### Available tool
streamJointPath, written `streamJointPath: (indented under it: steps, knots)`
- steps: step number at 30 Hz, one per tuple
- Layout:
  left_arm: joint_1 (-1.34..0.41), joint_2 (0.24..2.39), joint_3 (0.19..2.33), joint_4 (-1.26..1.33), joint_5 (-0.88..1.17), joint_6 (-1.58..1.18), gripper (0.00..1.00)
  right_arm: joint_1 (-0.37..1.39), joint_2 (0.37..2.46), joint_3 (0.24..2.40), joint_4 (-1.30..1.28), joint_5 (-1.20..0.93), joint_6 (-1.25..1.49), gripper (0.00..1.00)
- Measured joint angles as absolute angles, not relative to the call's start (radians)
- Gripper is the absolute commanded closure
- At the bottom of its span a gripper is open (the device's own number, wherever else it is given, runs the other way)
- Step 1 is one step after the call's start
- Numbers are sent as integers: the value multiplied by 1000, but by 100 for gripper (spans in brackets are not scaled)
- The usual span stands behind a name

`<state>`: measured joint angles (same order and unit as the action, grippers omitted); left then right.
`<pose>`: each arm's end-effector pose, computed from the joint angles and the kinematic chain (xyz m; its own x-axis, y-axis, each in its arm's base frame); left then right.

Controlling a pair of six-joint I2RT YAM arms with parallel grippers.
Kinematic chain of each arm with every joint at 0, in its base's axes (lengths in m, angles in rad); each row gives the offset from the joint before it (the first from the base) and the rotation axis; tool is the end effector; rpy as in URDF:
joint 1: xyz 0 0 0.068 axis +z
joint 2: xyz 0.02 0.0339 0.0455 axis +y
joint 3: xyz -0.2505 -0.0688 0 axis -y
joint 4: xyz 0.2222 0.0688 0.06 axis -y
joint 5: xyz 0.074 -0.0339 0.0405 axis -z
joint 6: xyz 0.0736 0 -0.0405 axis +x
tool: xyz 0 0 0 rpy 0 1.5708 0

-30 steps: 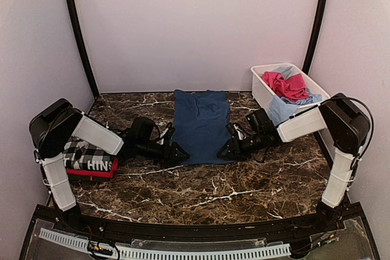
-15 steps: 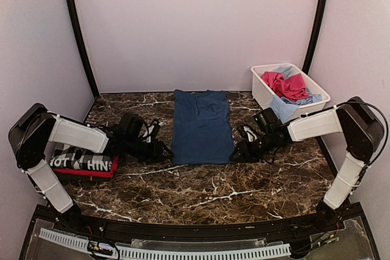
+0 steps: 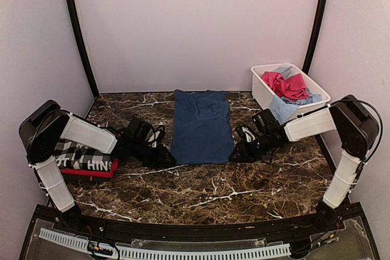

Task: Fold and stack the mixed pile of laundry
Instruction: Move the 2/3-rectangle-folded T-shirt to the center of the board, then pick up the 2/3-rectangle-folded T-shirt from the center of the board.

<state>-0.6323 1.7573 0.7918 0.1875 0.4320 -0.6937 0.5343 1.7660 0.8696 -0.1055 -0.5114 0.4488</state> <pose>0.2581 -0.2273 0.1122 -0.9323 -0.0368 -0.3598 0.2356 0.6929 -0.6814 0.2645 0.1984 0.1067 -0.9444 -0.1192 -0.3065 -0.2899 0.7414 0.6052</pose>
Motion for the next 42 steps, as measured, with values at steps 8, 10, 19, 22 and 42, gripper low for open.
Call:
streamJointPath:
  steps: [8, 10, 19, 22, 42]
  knots:
    - [-632, 1799, 815, 207, 437, -693, 94, 534, 1781, 870, -83, -528, 454, 79]
    - [-632, 1806, 817, 210, 436, -692, 99, 534, 1782, 870, -82, -527, 453, 85]
    - [-639, 1788, 792, 213, 445, -696, 100, 540, 1767, 845, -92, -526, 469, 100]
    - [-662, 1725, 726, 219, 448, -713, 100, 572, 1708, 786, -95, -526, 495, 100]
    - [-977, 1078, 522, -27, 320, -923, 100, 865, 1073, 629, -394, -381, 778, 100]
